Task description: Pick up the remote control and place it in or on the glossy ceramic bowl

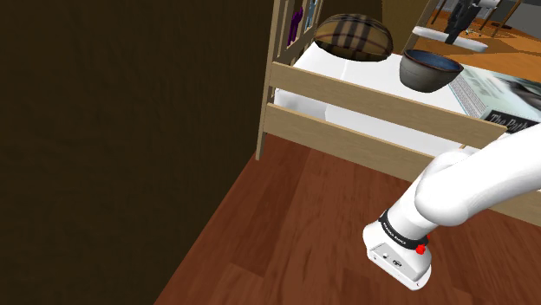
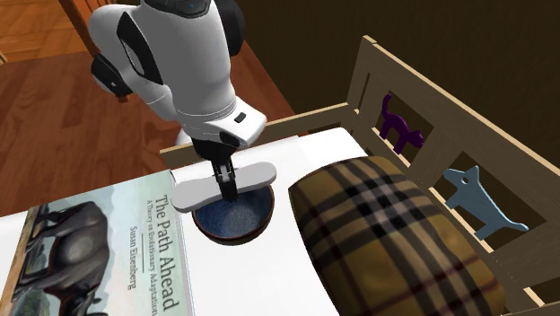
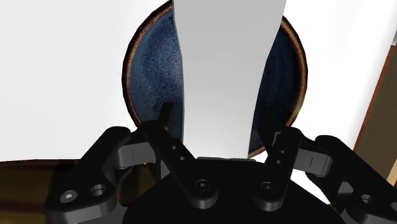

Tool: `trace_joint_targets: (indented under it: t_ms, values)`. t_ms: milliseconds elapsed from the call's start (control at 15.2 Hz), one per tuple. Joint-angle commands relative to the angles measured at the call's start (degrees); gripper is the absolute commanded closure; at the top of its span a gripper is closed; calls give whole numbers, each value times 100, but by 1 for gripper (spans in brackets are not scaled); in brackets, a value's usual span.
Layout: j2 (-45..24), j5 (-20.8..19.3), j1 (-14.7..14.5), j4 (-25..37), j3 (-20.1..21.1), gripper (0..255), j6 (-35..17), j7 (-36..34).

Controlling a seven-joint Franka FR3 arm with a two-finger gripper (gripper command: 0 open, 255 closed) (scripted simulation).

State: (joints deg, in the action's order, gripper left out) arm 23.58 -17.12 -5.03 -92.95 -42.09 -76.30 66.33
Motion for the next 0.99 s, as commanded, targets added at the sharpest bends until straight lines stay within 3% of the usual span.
trace_joint_targets:
  t_ms: [0, 528, 924]
  values:
    - [109, -48, 31, -249, 38, 255, -152, -61]
    - [451, -215, 148, -1161, 87, 255, -749, -239]
    - [451, -215, 148, -1161, 87, 255, -749, -239]
